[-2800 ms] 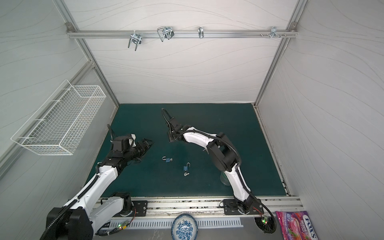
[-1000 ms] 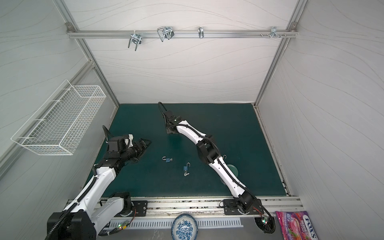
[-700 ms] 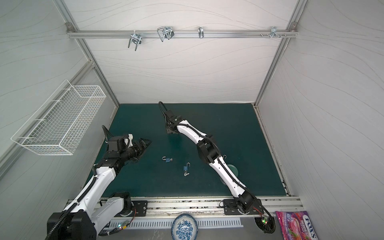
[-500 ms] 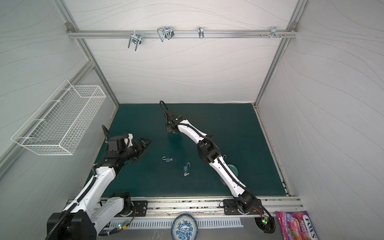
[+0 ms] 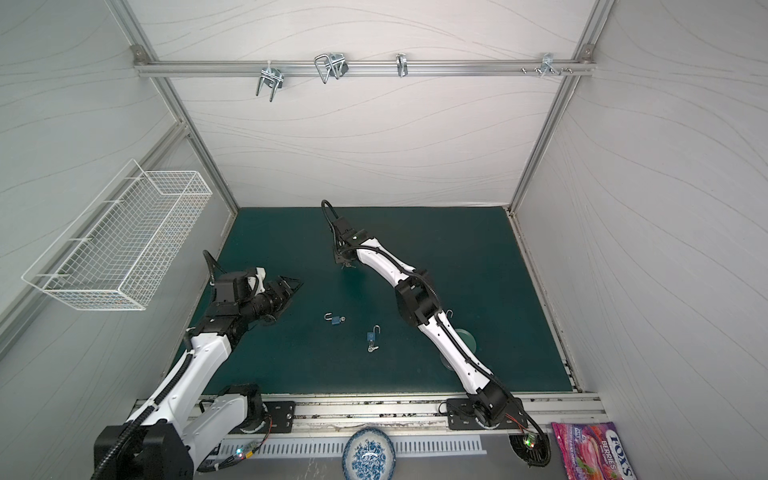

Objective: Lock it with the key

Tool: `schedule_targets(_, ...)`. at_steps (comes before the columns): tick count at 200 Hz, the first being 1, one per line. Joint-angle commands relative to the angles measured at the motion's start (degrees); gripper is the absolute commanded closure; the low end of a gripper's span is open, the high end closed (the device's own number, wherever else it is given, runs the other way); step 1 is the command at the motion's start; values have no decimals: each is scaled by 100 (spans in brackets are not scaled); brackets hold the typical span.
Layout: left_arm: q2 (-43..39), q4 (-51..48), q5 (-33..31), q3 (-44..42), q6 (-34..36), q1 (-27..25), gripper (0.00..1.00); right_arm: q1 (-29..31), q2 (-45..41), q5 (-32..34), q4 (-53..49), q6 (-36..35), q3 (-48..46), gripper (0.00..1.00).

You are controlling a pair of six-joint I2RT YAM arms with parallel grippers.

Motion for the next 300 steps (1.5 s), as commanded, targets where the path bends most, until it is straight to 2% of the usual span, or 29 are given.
schedule_targets(1, -9, 81, 60, 216, 9, 40, 18, 67, 119, 399, -636, -388, -292, 74)
schedule_targets(30, -61, -41, 102, 279, 124, 40, 18, 78, -290, 426, -521, -644, -881, 78)
schedule_targets(62, -179, -108, 314, 361, 265, -51, 17, 85, -1441, 280, 327, -928, -2764, 78)
schedule_targets(90, -238, -146, -109, 357, 463, -779, 17, 91, -2409, 233, 818, -1017, -4224, 79)
schedule_targets(133, 317, 902, -461, 43, 203, -1978, 18, 122, -3828, 52, 1314, -955, -6501, 79)
schedule_targets(184, 1710, 1579, -188, 496, 227, -2566, 26, 227, -5317, 72, 1586, -478, -8827, 78)
schedule_targets(208, 2360, 1675, -276, 861, 313, -2937, 26, 284, -5640, 258, 1562, -419, -9225, 72)
schedule_targets(233, 2842, 2028, -261, 961, 105, -2992, 29, 279, -5571, 406, 1596, -505, -9252, 64)
schedule_targets(256, 2909, 2018, -314, 1027, 99, -3000, 29, 284, -5470, 467, 1629, -600, -9190, 57)
schedule_targets(300, 2803, 1896, -422, 990, 162, -2996, 29, 277, -5256, 557, 1620, -837, -9016, 54)
